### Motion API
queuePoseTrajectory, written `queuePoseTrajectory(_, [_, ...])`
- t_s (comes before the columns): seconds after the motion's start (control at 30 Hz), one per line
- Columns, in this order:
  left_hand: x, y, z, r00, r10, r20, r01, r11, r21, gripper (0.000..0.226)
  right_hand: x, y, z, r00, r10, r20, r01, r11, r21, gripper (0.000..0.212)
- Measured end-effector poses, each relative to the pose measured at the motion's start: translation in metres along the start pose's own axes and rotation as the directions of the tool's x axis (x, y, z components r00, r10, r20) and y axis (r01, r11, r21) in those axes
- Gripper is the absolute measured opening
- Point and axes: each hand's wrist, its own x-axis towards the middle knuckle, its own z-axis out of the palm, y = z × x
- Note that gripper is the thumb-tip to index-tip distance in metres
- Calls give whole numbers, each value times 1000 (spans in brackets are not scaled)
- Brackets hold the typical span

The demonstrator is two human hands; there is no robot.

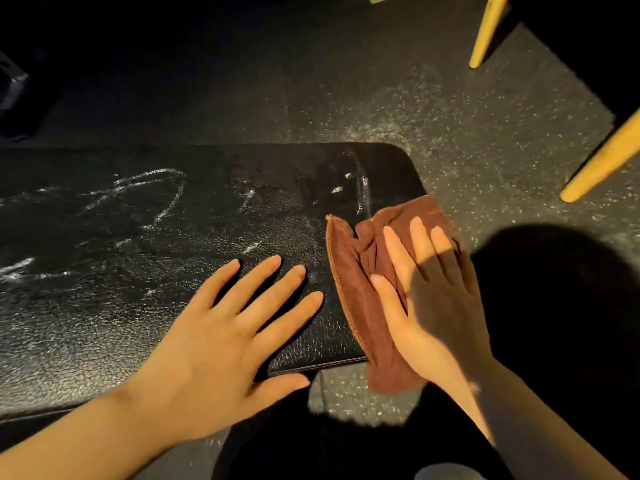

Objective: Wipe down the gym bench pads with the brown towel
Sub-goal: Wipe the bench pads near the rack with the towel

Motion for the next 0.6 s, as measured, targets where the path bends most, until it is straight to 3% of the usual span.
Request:
queuePoseTrajectory(0.1, [3,2,1,1000,6,0,-6,1000,6,73,24,-8,-10,987,103,126,-100,995,-30,77])
queuePoseTrajectory(0.2, [3,3,2,1000,13,2,-13,999,29,74,64,-8,-17,960,140,241,-136,990,-35,78])
queuePoseTrajectory(0.43, [5,8,7,1000,-10,0,10,999,33,73,163,1,-3,992,45,115,-51,997,54,68])
queuePoseTrajectory(0.6, [6,10,4,1000,0,23,-1,999,37,72,174,6,2,998,-5,67,1,998,60,69])
